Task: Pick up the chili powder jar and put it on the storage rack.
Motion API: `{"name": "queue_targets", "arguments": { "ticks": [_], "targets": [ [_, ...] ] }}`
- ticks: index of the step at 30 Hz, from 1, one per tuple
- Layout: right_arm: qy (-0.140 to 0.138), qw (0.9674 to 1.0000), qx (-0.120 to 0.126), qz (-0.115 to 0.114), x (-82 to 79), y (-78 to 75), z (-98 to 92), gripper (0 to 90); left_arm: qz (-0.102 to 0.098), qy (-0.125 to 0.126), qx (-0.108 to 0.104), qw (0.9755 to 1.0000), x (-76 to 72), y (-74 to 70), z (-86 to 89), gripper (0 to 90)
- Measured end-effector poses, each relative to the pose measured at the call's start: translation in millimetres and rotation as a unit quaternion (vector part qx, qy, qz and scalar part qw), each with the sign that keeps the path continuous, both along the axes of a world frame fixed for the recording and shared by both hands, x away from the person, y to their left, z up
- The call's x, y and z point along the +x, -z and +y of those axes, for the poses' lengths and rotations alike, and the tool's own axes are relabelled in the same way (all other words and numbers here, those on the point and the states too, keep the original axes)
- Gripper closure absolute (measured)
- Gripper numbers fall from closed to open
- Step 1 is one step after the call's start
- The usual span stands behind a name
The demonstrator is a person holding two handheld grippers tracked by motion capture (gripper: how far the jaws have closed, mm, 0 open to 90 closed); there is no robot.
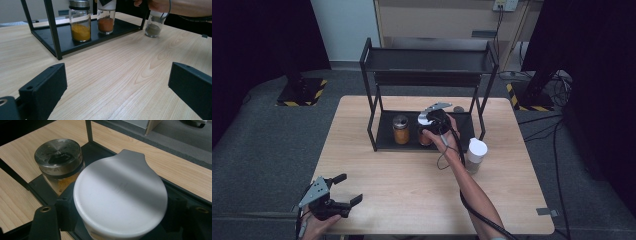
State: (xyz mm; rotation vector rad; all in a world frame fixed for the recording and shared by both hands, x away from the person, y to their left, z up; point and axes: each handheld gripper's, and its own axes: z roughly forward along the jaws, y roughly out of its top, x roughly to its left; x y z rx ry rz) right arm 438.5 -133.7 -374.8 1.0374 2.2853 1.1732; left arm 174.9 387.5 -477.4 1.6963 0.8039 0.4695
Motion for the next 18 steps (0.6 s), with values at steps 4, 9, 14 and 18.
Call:
{"name": "queue_targets", "arguments": {
  "ticks": [4,9,14,18],
  "targets": [
    [-0.001,1.0000,0.001,-0.003,-1.0,1.8,-0.1,30.5,0.000,0.001,0.000,1.0000,0.1,0.0,0.0,1.0],
    [-0.001,1.0000,0.001,-0.005,-1.8,2.9,-0.2,30.3,-0.001,0.000,0.000,1.0000,-0.1,0.0,-0.1,1.0],
    [-0.003,0.9999,0.011,-0.004,-1.3,1.3,-2.4,18.6,-0.001,0.001,0.001,1.0000,-0.1,-0.1,-0.2,1.0],
    [0.004,0.9998,0.018,-0.012,-3.6,-3.5,-2.5,10.1,-0.002,0.000,0.000,1.0000,-0.2,-0.1,-0.2,1.0]
  ]
}}
